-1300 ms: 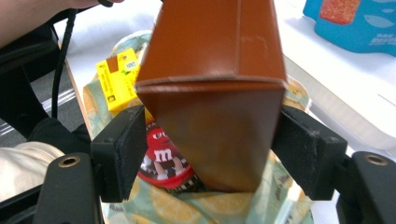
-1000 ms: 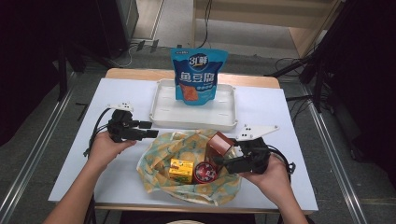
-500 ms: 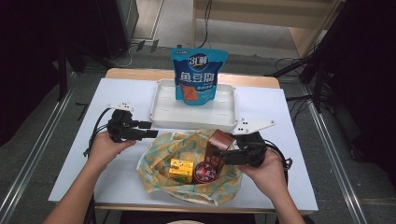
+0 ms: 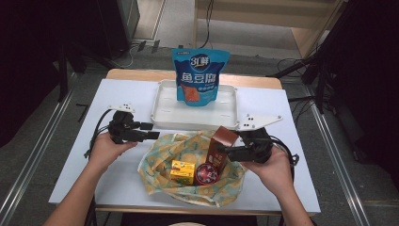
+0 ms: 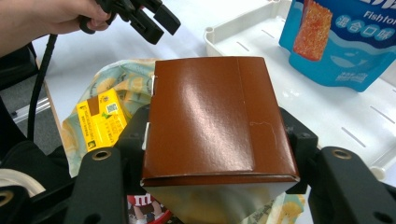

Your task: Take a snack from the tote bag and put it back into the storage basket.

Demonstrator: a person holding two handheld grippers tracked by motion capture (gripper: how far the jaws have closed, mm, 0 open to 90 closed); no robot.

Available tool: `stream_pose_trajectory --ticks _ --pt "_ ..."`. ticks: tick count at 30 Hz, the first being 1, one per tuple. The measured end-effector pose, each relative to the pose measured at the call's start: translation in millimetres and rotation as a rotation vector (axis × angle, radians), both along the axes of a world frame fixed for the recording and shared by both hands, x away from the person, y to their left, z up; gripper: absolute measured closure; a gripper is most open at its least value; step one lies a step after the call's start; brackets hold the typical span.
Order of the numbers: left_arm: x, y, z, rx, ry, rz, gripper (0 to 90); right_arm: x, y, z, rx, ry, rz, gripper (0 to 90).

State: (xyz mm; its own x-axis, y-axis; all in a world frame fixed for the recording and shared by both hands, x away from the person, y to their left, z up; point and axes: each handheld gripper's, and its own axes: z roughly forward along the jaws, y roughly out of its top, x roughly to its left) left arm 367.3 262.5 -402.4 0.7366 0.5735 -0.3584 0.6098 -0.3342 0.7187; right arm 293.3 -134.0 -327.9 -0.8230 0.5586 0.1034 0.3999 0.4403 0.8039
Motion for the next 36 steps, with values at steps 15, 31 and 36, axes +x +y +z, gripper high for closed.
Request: stream_pose_trajectory --ticks 15,31,36 --pt "0.6 -0.5 -1.1 -0.003 0.008 -0.006 39.5 8.2 -11.2 32.3 0.039 -0.005 0.022 43.2" --pt "0.1 -2.8 -2.1 0.001 0.011 -0.015 39.6 29.1 -9.5 69.7 0.043 -0.041 0.043 43.3" --pt "0.0 -1.9 -1.5 -0.002 0.008 -0.016 39.6 42.2 -5.3 74.0 0.032 -0.043 0.035 43.4"
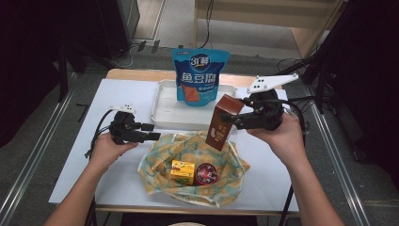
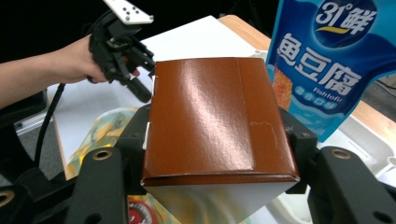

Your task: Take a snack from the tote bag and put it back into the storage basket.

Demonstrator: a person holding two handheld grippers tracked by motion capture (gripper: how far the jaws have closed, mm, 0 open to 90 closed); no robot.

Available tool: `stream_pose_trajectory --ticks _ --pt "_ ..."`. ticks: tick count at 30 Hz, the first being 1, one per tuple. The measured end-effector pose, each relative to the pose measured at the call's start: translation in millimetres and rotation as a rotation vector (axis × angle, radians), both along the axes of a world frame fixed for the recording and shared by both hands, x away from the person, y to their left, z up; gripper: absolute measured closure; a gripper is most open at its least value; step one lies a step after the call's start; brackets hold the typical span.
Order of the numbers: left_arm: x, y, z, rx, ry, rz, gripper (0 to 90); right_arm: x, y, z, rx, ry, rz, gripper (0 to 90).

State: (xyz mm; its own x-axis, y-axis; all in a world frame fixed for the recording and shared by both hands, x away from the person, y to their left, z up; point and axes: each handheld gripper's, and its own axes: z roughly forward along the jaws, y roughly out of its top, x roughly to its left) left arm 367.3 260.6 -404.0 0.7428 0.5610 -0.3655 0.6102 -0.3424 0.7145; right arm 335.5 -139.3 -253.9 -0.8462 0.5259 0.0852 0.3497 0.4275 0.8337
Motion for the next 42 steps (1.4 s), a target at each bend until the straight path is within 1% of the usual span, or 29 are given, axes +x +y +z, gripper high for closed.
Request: stream_pose_trajectory --ticks 7,11,20,24,28,31,35,37,42 --pt "0.7 0.8 -0.4 -0.003 0.0 -0.003 39.7 15.7 8.1 7.4 -0.01 -0.011 -0.003 43.4" --pt "0.6 0.8 -0.5 -0.005 0.002 -0.001 39.7 27.0 14.1 7.4 -0.019 -0.012 -0.009 43.4" --pt "0.8 1.0 -1.0 -0.007 0.004 0.0 39.8 56.9 27.7 -6.9 -0.039 0.006 -0.029 43.5" --pt "0.8 1.1 -0.8 -0.006 0.005 -0.001 39.8 69.1 33.4 -12.4 -0.038 0.006 -0.034 43.5" --pt "1.1 0.9 -1.4 -0.005 0.005 -0.002 39.8 80.8 40.8 -17.4 -0.05 0.011 -0.042 43.5" --pt "1.0 1.4 -1.1 -0.008 0.006 -0.002 39.8 90.7 45.3 -22.0 -0.05 0.028 -0.048 43.5" --pt "1.8 1.8 -1.8 -0.006 0.007 -0.007 39.8 99.7 49.9 -25.8 -0.054 0.022 -0.057 43.5" --pt "1.6 1.4 -1.7 -0.004 0.009 -0.006 39.8 103.1 53.2 -27.5 -0.054 0.029 -0.066 43.5" --pt "1.1 0.7 -1.4 -0.006 0.006 -0.008 39.8 112.2 60.7 -34.1 -0.054 0.025 -0.076 43.5"
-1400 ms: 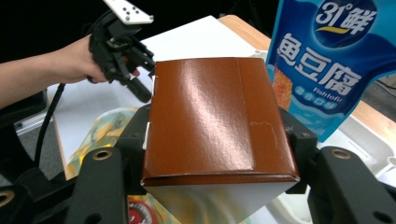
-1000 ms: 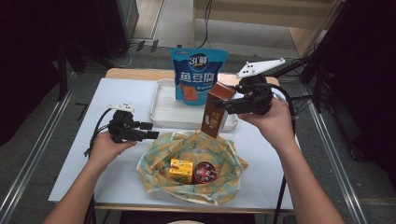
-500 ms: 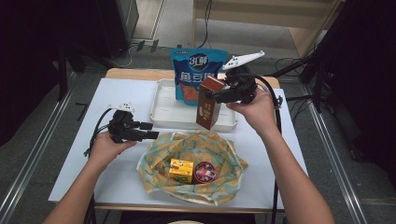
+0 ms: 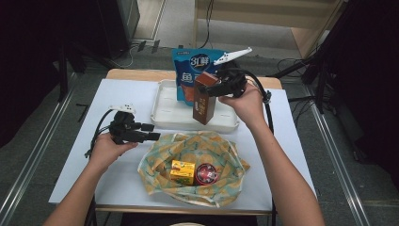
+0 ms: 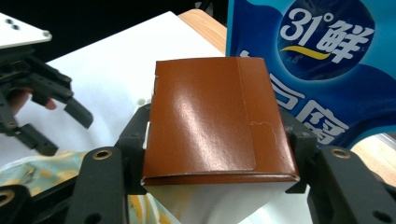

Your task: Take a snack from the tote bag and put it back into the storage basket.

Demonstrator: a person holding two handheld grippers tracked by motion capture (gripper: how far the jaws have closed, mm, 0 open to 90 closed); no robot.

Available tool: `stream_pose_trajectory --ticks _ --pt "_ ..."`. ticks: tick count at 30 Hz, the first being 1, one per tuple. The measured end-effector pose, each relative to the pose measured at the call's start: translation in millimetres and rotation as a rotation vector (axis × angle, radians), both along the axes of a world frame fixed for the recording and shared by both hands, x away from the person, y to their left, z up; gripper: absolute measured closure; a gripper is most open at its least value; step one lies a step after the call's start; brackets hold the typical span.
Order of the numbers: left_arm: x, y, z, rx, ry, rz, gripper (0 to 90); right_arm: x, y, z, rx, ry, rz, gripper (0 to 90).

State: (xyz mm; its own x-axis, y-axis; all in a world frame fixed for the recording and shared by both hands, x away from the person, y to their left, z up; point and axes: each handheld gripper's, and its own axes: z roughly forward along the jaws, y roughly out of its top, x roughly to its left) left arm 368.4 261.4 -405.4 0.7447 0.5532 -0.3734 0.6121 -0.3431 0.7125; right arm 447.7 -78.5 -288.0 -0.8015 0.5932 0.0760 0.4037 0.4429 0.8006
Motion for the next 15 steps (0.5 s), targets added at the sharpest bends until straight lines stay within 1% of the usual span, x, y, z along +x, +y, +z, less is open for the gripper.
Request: stream_pose_trajectory --ticks 4,9,12,15 --pt "0.3 0.6 0.0 0.002 0.001 -0.003 39.8 5.7 5.4 -5.0 -0.004 -0.001 -0.008 43.5" --pt "0.3 0.6 -0.2 -0.004 0.004 0.0 39.8 13.2 11.8 -10.7 0.019 0.01 -0.016 43.5" --pt "0.3 0.6 -0.2 -0.002 0.003 -0.003 39.8 15.4 16.1 -14.7 0.02 0.008 -0.024 43.5" --pt "0.3 0.6 -0.2 -0.003 0.003 -0.003 39.9 16.6 17.8 -15.9 0.032 0.002 -0.025 43.6"
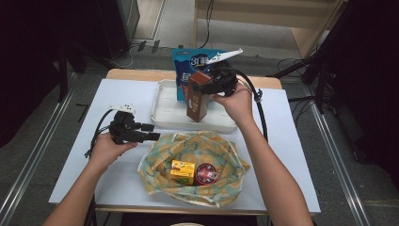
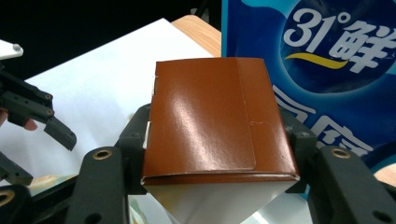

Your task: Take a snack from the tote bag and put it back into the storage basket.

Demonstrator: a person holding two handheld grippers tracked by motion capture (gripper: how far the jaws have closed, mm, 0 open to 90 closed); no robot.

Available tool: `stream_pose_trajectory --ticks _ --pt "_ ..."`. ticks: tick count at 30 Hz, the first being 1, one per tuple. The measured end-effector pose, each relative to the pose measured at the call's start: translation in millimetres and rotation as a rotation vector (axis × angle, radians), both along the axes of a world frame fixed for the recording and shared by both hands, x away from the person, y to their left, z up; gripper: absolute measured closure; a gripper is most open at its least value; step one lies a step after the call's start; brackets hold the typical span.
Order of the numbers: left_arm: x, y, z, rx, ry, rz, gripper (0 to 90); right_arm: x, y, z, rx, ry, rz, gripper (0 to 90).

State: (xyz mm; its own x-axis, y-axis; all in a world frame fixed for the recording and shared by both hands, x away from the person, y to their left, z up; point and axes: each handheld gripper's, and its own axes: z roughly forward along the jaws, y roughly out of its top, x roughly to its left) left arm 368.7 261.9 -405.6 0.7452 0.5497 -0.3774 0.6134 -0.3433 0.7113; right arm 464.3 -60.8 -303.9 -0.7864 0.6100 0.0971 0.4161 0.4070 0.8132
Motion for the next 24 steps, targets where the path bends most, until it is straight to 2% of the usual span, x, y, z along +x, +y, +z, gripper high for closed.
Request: stream_pose_trajectory --ticks 4,5,16,24 --pt "0.0 -0.3 -0.1 -0.001 0.002 -0.002 39.8 1.5 4.2 -3.7 -0.026 -0.012 -0.007 43.6" --pt "-0.1 -0.3 0.0 -0.001 0.001 -0.002 39.9 1.5 5.3 -4.9 -0.027 -0.003 -0.009 43.6" --pt "0.2 -0.2 -0.3 0.001 0.003 -0.004 39.9 2.2 14.6 -17.7 -0.022 0.005 -0.002 43.6" --pt "0.6 1.1 -0.3 -0.003 0.004 0.0 39.8 0.4 11.5 -29.8 -0.018 0.008 -0.009 43.6"
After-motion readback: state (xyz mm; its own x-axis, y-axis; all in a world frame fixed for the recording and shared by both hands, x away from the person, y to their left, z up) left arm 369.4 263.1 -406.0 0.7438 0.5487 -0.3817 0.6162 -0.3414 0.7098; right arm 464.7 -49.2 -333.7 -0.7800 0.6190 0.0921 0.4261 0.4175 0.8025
